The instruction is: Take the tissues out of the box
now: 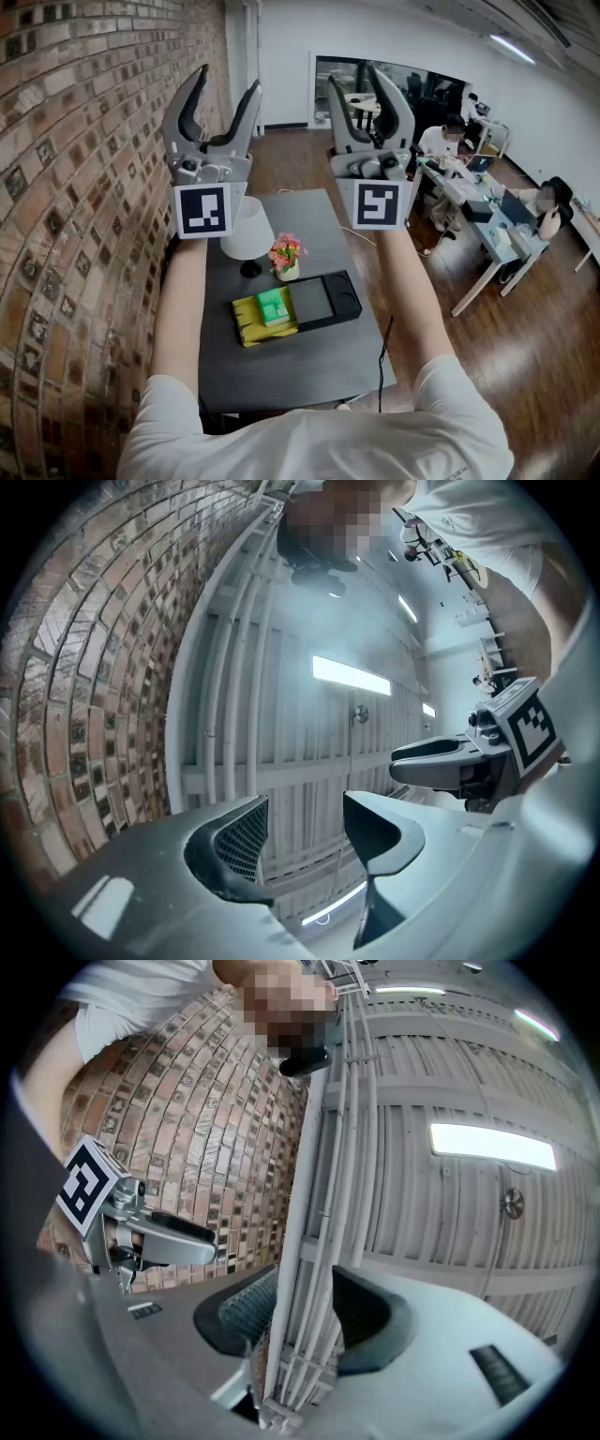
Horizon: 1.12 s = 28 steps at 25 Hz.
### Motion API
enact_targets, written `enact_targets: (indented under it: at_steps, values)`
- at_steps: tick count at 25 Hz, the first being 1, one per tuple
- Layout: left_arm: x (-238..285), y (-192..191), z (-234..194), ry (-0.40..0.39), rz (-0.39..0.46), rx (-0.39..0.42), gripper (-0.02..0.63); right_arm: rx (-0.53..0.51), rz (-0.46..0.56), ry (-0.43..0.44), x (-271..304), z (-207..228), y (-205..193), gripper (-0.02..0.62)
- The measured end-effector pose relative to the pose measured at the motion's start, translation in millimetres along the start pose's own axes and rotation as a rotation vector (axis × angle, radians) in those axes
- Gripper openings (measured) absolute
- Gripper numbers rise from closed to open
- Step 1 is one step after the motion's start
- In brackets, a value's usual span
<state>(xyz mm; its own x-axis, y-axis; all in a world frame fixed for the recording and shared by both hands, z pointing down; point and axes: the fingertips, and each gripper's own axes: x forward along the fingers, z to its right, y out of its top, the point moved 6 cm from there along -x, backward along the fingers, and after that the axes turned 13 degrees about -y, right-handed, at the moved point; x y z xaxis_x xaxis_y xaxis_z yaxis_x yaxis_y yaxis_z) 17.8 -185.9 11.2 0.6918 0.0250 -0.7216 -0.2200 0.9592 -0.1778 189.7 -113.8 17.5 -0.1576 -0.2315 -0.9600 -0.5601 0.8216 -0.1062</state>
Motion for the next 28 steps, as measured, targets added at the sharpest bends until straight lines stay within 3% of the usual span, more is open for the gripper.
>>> enact_targets:
  at_steps: [11,18,28]
  values:
    - [12.5,-18.5,31.6,-0.058,0.017,-0.058,0.241,-0.112,-0.033,0.041,-17.8,29.7,-8.3,0.183]
    - [5.5,-23.9,50.4,-0.114,-0.003,-0.038,0.239,-0.181,-0.083,0.092,-40.7,40.0,-18.0,0.183]
    - [-34.7,-46.9,65.4,-0.136,-0.100,-0.089,0.239,-0.142,-0.161,0.110,-77.3,33.9,-32.3,0.183]
